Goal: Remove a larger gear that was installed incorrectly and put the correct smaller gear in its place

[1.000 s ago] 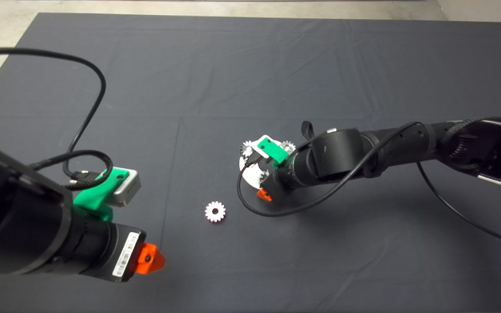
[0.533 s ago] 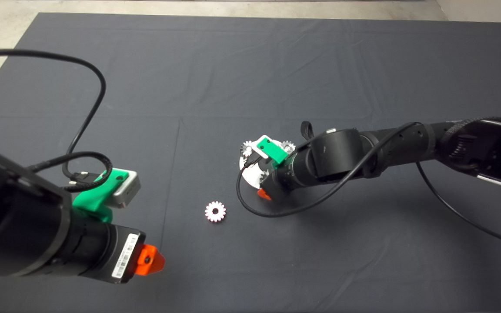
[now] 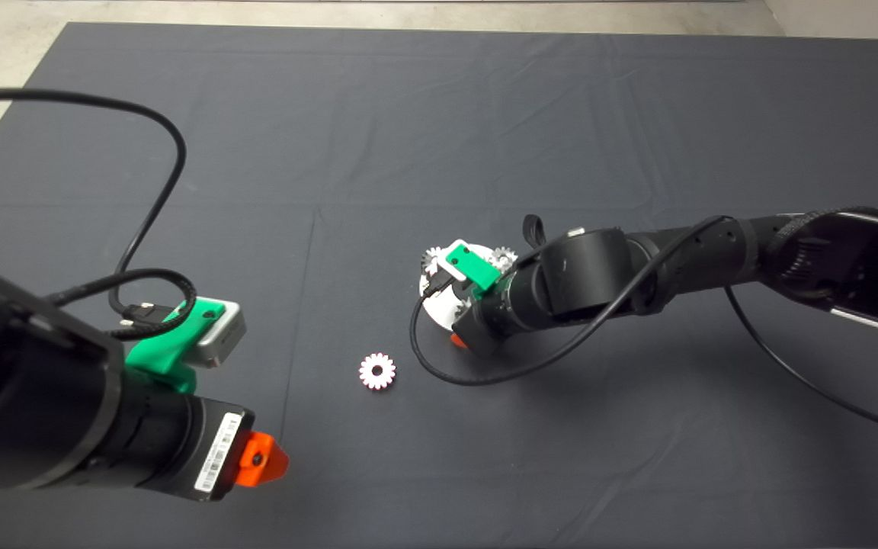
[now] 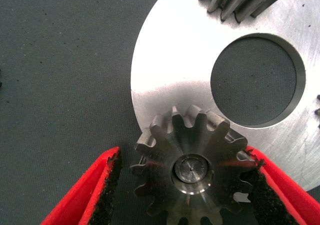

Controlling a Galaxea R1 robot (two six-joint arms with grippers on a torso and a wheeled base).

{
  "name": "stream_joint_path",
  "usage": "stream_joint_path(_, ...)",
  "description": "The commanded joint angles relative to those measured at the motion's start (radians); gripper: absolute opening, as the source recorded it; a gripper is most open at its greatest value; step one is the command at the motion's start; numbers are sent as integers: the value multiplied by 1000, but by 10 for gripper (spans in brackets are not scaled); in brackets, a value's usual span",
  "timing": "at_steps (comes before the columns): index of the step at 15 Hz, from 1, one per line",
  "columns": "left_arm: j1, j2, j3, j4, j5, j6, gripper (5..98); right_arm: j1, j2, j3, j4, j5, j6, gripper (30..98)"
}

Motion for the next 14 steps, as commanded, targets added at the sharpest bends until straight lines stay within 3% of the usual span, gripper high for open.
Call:
stream_joint_path(1,-15,1,18,-19,32,-4,983,1,10,2,-24,2,-2,605)
stream_joint_path(3,-15,1,18,-19,32,-4,983,-2,10,-7,-24,2,-1,605)
stream_joint_path(9,-15,1,18,-19,32,-4,983,-1,9,-9,-26,2,2,518)
stream_joint_path(14,-15,1,19,-19,32,-4,983,2,14,16,-30,2,-1,509)
